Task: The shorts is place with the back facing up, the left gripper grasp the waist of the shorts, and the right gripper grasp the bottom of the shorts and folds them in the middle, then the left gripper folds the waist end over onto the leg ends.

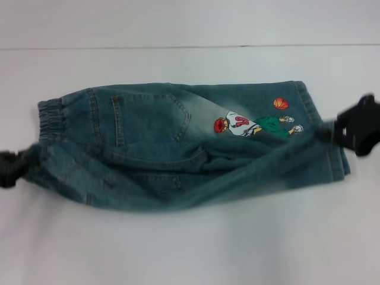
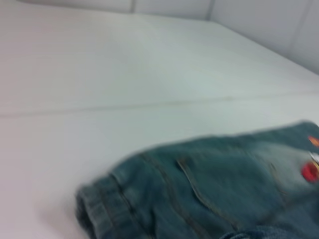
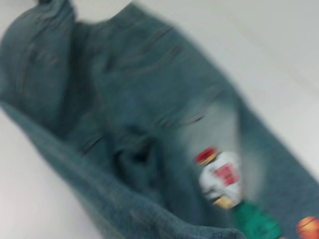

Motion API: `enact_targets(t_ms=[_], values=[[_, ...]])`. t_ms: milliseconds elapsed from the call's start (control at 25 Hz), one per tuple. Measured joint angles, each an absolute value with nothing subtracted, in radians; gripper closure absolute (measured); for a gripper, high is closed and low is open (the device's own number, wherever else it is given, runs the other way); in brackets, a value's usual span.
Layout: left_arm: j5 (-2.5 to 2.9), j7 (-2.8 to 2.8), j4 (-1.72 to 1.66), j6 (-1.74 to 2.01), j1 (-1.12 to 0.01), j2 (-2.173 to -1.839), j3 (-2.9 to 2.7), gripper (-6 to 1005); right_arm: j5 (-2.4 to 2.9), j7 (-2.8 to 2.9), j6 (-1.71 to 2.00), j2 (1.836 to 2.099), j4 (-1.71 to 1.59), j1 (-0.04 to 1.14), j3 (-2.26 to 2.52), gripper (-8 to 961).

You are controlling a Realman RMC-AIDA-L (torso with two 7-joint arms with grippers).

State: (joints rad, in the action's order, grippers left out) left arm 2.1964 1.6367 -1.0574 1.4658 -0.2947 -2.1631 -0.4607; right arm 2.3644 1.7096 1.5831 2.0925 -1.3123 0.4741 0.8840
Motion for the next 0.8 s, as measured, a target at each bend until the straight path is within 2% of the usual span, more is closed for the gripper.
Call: enact_targets(t_ms=[400, 800], values=[[2.199, 1.774, -1.052, 1.259, -0.407, -2.162, -0.495, 906, 2.332, 1.808, 1.231, 2.093, -1.167, 0.519, 0.896, 880], [2.191, 1.794, -0.996, 1.077, -0.454, -2.162, -0.609, 907, 2.326, 1.803, 1.062, 2.094, -1.054, 0.564, 0.900, 870]])
